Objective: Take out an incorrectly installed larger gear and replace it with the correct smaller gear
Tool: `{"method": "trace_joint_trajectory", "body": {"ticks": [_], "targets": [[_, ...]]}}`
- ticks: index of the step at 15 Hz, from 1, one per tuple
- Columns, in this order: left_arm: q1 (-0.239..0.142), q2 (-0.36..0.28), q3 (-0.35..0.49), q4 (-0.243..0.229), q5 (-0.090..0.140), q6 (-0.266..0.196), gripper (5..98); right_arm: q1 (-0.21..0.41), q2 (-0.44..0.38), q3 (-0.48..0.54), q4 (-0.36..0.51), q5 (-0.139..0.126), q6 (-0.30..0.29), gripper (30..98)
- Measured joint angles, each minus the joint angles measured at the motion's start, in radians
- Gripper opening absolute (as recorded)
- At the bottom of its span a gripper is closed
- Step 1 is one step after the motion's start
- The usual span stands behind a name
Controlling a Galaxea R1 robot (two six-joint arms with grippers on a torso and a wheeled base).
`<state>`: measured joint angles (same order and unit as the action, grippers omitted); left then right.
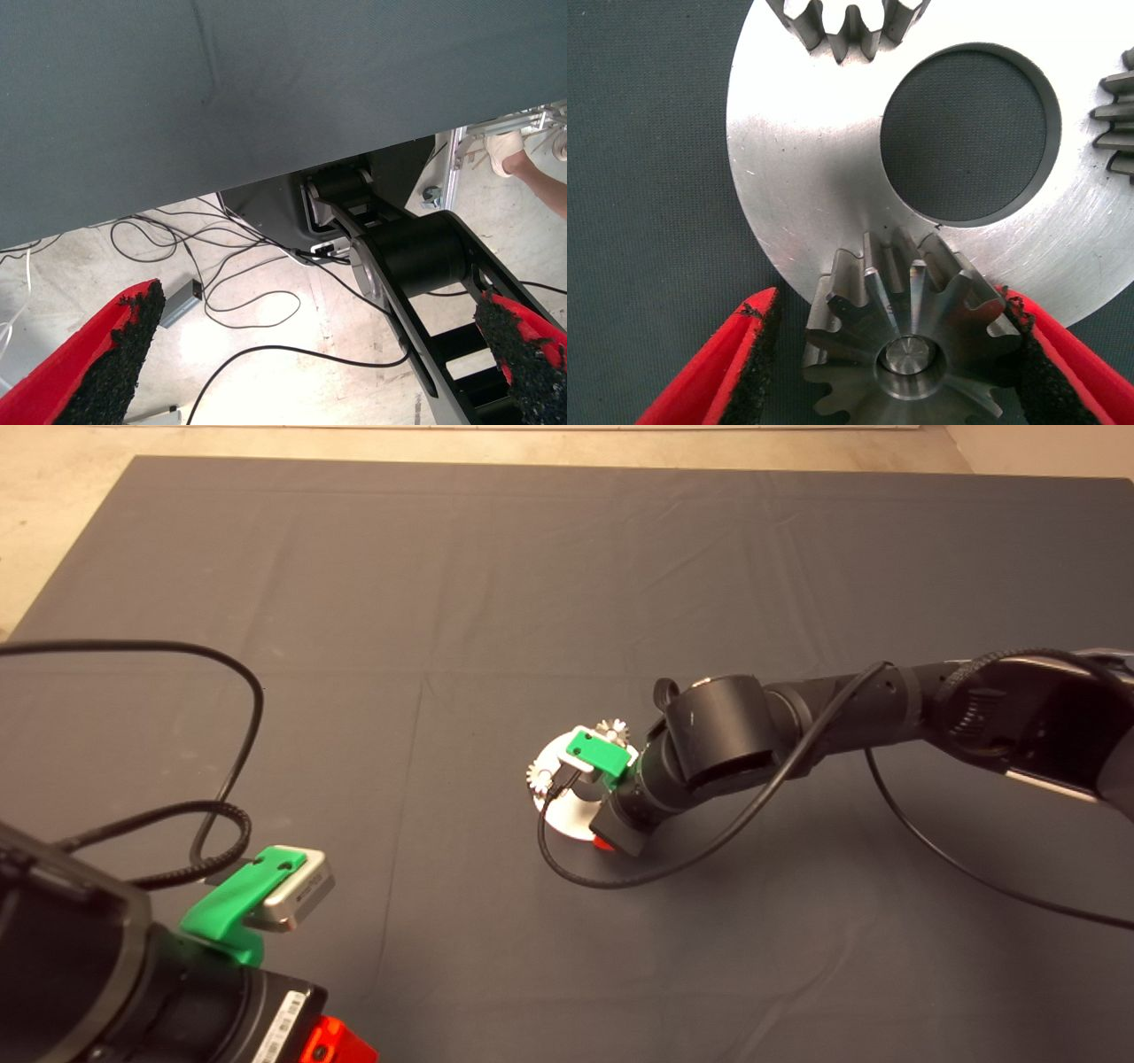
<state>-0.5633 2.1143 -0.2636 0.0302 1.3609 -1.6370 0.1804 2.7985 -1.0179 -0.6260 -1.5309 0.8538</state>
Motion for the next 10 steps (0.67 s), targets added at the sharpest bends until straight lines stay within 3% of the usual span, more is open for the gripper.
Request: {"method": "trace_joint_trajectory", "body": {"ticks": [10], "targets": [[0.0, 0.0, 0.0, 0.0, 0.0, 0.0, 90.9, 0.0, -0.003, -0.003, -0.004, -0.004, 0.0, 53.3]]}}
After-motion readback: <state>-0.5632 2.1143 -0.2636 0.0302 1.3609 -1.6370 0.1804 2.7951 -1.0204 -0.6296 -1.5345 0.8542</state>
